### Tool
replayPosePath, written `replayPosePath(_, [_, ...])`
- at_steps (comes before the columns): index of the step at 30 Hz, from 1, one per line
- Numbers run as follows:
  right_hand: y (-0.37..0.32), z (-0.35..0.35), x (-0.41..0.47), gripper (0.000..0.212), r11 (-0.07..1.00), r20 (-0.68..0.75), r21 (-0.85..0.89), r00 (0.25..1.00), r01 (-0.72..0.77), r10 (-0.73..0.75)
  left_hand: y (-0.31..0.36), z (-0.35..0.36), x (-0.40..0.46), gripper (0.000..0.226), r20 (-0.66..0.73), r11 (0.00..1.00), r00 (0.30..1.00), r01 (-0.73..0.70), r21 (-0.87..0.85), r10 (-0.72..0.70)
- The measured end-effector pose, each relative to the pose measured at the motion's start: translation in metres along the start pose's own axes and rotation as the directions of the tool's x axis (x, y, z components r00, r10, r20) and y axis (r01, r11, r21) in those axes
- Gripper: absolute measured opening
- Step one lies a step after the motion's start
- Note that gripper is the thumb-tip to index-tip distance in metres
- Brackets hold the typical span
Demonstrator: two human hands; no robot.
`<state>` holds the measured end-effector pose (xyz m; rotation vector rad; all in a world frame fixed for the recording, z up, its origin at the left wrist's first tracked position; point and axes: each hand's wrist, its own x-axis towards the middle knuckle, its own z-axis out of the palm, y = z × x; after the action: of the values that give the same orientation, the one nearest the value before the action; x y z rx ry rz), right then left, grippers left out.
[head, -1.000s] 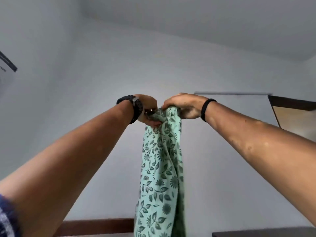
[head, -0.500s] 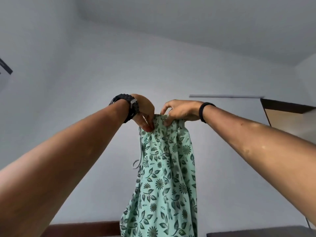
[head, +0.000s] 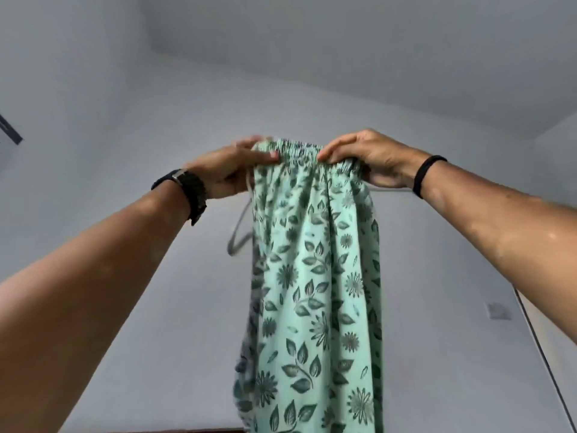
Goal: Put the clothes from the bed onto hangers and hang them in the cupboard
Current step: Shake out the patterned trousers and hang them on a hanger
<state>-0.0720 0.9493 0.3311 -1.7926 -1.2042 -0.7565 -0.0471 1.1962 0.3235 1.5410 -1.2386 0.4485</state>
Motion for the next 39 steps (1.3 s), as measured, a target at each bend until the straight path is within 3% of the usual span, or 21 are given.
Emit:
replayPosePath(3, [-0.002,-0.004,0.013,0.016,0.994,-0.056,0.079,0.996,0.076,-0.072,0.005,-0.008,0.013,0.014,-0.069,0.977,0.989,-0.139,-0.161,0.130])
replayPosePath(6, [0.021,0.002,0.011,0.014,0.996,0.070,0.040,0.994,-0.084,0.081,-0.020,-0.011,0.018,0.009,-0.127,0.990,0.988,0.078,-0.121,-0.093])
replayPosePath(8, [0.051,0.009,0.001,0.015,0.967,0.161,-0.081,0.954,-0.241,0.252,-0.052,-0.013,0.010,0.009,-0.195,0.961,0.950,0.264,0.083,-0.244])
replayPosePath(10, [0.087,0.019,-0.009,0.013,0.875,0.212,-0.341,0.878,-0.345,0.429,-0.089,-0.011,-0.002,0.017,-0.211,0.837,0.895,0.444,0.320,-0.394])
replayPosePath(12, [0.120,0.033,-0.014,0.014,0.739,0.198,-0.555,0.803,-0.381,0.562,-0.119,-0.002,-0.008,0.011,-0.186,0.631,0.835,0.521,0.575,-0.518])
replayPosePath(14, [0.140,0.044,-0.008,0.021,0.643,0.090,-0.682,0.832,-0.349,0.547,-0.138,0.000,0.003,0.001,-0.256,0.382,0.832,0.471,0.795,-0.493])
replayPosePath(15, [0.145,0.050,0.003,0.026,0.614,0.006,-0.728,0.892,-0.306,0.452,-0.142,-0.002,0.013,0.004,-0.320,0.356,0.877,0.445,0.822,-0.359])
replayPosePath(16, [0.143,0.051,0.013,0.030,0.582,-0.095,-0.772,0.951,-0.257,0.295,-0.140,-0.003,0.022,0.007,-0.395,0.425,0.903,0.429,0.797,-0.172])
replayPosePath(17, [0.135,0.054,0.025,0.031,0.551,-0.187,-0.807,0.977,-0.213,0.103,-0.133,-0.006,0.030,0.010,-0.493,0.535,0.869,0.400,0.744,0.036])
replayPosePath(18, [0.125,0.053,0.036,0.030,0.543,-0.253,-0.820,0.966,-0.181,-0.059,-0.124,-0.010,0.038,0.012,-0.571,0.624,0.790,0.333,0.707,0.224])
replayPosePath(19, [0.111,0.052,0.045,0.028,0.567,-0.275,-0.811,0.949,-0.144,-0.153,-0.113,-0.014,0.043,0.012,-0.611,0.674,0.721,0.276,0.685,0.326])
replayPosePath(20, [0.098,0.050,0.053,0.026,0.601,-0.264,-0.793,0.947,-0.105,-0.183,-0.102,-0.021,0.047,0.012,-0.623,0.703,0.694,0.238,0.670,0.360])
replayPosePath(24, [0.075,0.051,0.047,0.025,0.676,-0.129,-0.733,0.991,-0.074,-0.032,-0.091,-0.041,0.035,0.007,-0.611,0.822,0.781,0.257,0.508,0.133])
replayPosePath(28, [0.092,0.080,0.004,0.018,0.793,0.040,-0.579,0.965,-0.188,0.258,-0.110,-0.028,-0.028,0.008,-0.536,0.767,0.821,0.470,0.438,-0.197])
replayPosePath(31, [0.107,0.113,-0.042,0.016,0.856,0.210,-0.435,0.893,-0.278,0.397,-0.123,-0.011,-0.095,0.009,-0.439,0.741,0.804,0.566,0.362,-0.400])
replayPosePath(34, [0.114,0.152,-0.102,0.018,0.898,0.321,-0.221,0.840,-0.382,0.436,-0.137,0.005,-0.180,0.004,-0.390,0.780,0.793,0.578,0.239,-0.468])
replayPosePath(39, [0.105,0.238,-0.222,0.038,0.798,0.479,0.113,0.736,-0.592,0.478,-0.153,0.047,-0.341,0.016,-0.400,0.764,0.712,0.644,0.042,-0.578])
